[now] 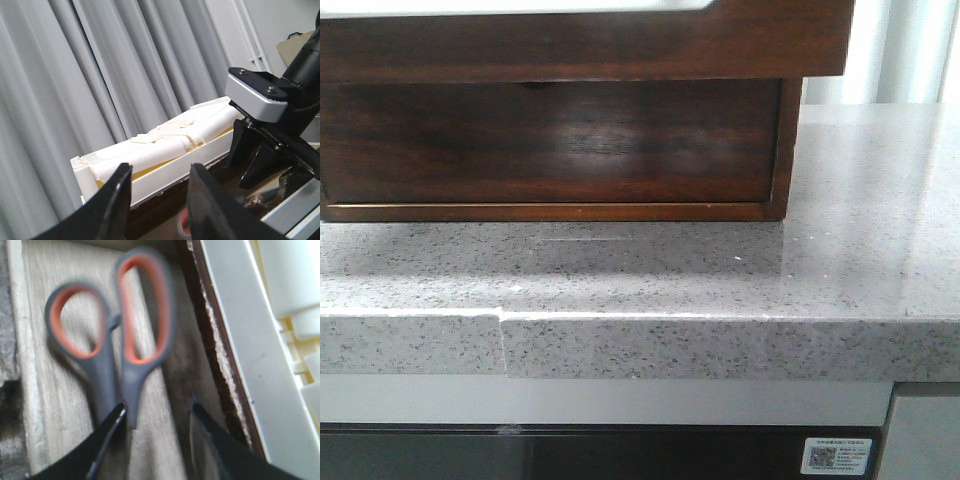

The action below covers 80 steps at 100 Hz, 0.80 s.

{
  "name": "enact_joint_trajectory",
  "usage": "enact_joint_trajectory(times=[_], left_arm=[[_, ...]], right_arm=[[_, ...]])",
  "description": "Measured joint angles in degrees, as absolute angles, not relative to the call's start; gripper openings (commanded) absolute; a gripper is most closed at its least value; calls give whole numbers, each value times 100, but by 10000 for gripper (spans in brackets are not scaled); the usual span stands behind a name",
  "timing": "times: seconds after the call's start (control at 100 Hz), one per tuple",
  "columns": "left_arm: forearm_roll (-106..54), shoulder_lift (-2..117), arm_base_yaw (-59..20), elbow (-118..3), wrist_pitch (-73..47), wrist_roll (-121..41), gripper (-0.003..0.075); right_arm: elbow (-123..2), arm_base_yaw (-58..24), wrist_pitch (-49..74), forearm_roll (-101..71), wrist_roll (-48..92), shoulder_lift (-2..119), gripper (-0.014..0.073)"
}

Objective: Put scissors in drawer with both arms

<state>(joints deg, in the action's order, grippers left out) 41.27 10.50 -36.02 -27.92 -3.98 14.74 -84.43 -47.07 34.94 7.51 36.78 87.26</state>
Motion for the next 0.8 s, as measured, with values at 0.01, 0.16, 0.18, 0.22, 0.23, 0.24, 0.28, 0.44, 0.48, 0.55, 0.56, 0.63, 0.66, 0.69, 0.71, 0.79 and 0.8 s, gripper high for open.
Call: enact_joint_trajectory(times=[0.01, 0.16, 0.18, 0.22, 0.23, 0.24, 0.28, 0.44, 0.48, 0.55, 0.56, 0.63, 0.66, 0.69, 0.71, 0.79, 0.8], left_arm=[[4127, 1050, -3602, -2792, -398, 1474, 242], [4127, 1050, -3602, -2792, -398, 1482, 242], [4127, 1050, -3602, -2792, -398, 1482, 242], [4127, 1050, -3602, -2792, -398, 1482, 242], [4127, 1050, -3602, -2792, -398, 1482, 242], [4127, 1050, -3602, -2792, -398, 1482, 242], [4127, 1039, -3602, -2792, -398, 1482, 238], [3847, 862, -3602, -2792, -448, 1482, 83], [3756, 787, -3602, -2792, -525, 1482, 22], [3662, 623, -3602, -2792, -747, 1482, -19], [3651, 590, -3602, -2792, -776, 1482, -19], [3541, 411, -3602, -2792, -1100, 1482, -19], [3480, 336, -3602, -2792, -1256, 1482, -19], [3404, 261, -3602, -2792, -1372, 1482, -19], [3365, 207, -3602, -2792, -1445, 1482, -19], [3288, 0, -3602, -2724, -1540, 1482, -18], [3290, -15, -3602, -2711, -1540, 1482, -18]], right_arm=[[-8443, -4707, 3494, 751, 3678, 8726, 302], [-8470, -4707, 3554, 751, 3665, 8726, 292], [-8481, -4707, 3579, 751, 3645, 8726, 281], [-8495, -4707, 3632, 742, 3559, 8699, 243], [-8495, -4707, 3657, 741, 3522, 8685, 234], [-8495, -4707, 3671, 741, 3499, 8687, 216], [-8495, -4707, 3757, 729, 3377, 8618, 158], [-8495, -4707, 3985, 622, 2996, 8116, -69], [-8495, -4707, 4028, 558, 2969, 7961, -63], [-8495, -4707, 4118, 422, 2933, 7645, -61], [-8495, -4707, 4120, 404, 2933, 7581, -61], [-8495, -4707, 4170, 201, 2922, 7266, -61], [-8466, -4707, 4170, 97, 2922, 7140, -61], [-8419, -4707, 4156, 0, 2922, 7011, -61], [-8373, -4707, 4144, 0, 2922, 6911, -60], [-8093, -4707, 4006, -110, 2919, 6478, -60], [-8023, -4707, 3983, -133, 2919, 6439, -60]])
